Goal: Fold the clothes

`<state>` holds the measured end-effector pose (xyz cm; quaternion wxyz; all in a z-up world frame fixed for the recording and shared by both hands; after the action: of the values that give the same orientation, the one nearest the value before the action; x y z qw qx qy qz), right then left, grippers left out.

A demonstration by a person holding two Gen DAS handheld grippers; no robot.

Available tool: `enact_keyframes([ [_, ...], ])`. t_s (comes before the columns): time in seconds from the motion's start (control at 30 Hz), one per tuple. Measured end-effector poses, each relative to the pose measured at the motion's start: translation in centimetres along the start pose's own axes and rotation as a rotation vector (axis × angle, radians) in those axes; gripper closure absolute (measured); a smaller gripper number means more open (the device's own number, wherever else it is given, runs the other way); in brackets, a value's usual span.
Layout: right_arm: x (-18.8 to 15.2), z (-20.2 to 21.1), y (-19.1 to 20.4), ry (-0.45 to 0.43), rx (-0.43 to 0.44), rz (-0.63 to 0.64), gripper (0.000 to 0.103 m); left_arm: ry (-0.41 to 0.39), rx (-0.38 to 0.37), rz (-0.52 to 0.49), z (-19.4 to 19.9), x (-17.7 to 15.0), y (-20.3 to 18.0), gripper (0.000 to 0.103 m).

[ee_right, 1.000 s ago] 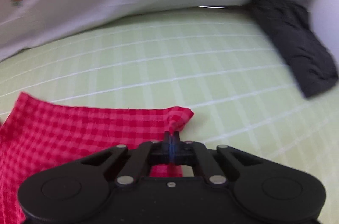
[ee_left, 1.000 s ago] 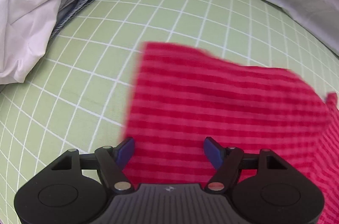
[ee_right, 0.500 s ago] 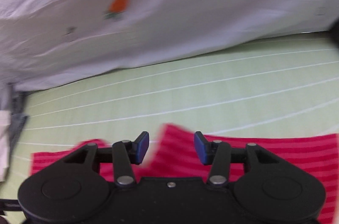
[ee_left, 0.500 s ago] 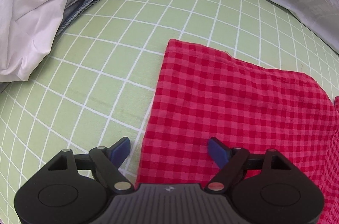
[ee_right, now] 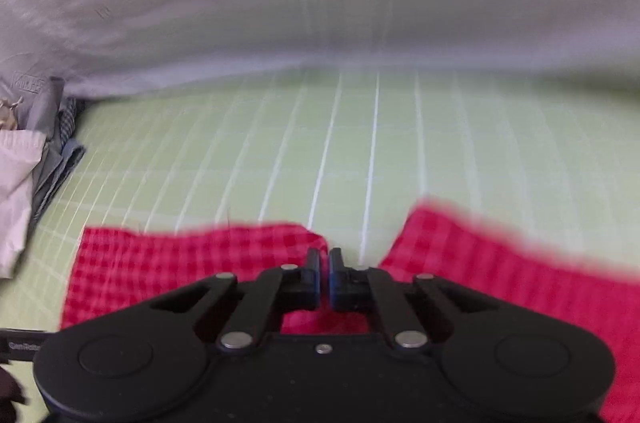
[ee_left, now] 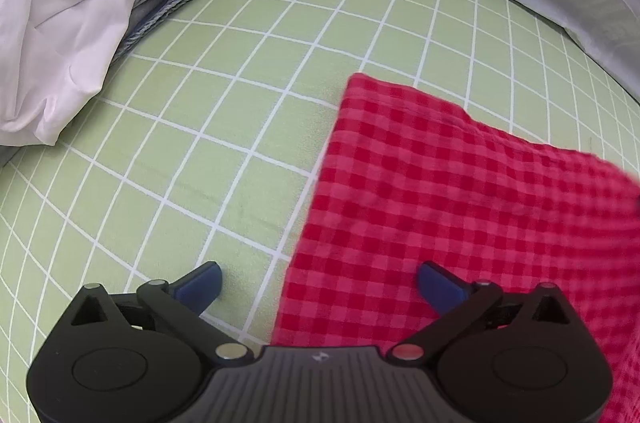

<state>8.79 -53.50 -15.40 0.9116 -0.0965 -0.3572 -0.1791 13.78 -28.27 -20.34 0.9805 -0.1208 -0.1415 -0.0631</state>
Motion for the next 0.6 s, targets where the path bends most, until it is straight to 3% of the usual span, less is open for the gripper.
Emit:
enact_keyframes([
  [0.1, 0.8, 2.3, 1.0, -0.155, -0.033, 0.091, 0.095, -0.010, 0.000, 0.000, 0.0, 0.0, 0.1, 0.000],
  [0.13, 0.6, 2.1, 1.1, -0.151, -0.057, 0.117, 0.068, -0.010, 0.001, 0.002, 0.0, 0.0, 0.1, 0.000],
  [0.2, -0.2, 0.8, 1.3, -0.090, -0.110, 0.163, 0.044, -0.009, 0.004, 0.009, 0.0, -0.1, 0.0, 0.000],
  [0.23, -0.6, 0.4, 1.0, -0.063, -0.125, 0.161, 0.049, -0.009, 0.005, 0.016, 0.1, -0.2, 0.1, 0.000],
  [0.27, -1.0, 0.4, 0.5, -0.043, -0.124, 0.134, 0.048, -0.008, 0.005, 0.024, 0.2, -0.2, 0.3, 0.000],
  [0.33, -1.5, 1.1, -0.7, -0.020, -0.129, 0.078, 0.032, -0.015, 0.007, 0.036, 0.4, -0.4, 0.5, 0.005],
  [0.4, -2.3, 1.8, -1.8, 0.003, -0.148, 0.048, 0.024, -0.034, 0.009, 0.039, 0.9, -0.6, 0.8, 0.014],
  [0.53, -4.4, 3.1, -3.8, 0.056, -0.193, -0.011, 0.022, -0.047, 0.001, 0.041, 1.8, -0.8, 1.3, 0.032],
  [0.6, -5.6, 3.4, -5.1, 0.102, -0.217, -0.076, 0.022, -0.055, -0.019, 0.042, 2.0, -0.4, 1.5, 0.032],
])
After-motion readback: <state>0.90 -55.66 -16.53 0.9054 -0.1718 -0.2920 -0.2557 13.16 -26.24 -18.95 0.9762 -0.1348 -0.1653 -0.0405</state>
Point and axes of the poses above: each gripper's, at about its wrist camera, not at the fingertips, and z roughly against the way its jaws point, y to its left, x to its top, the point moved 4 cm from there along -z, roughly the way its jaws point, and after that the axes turned 14 degrees about -x, right-handed, at the moved point
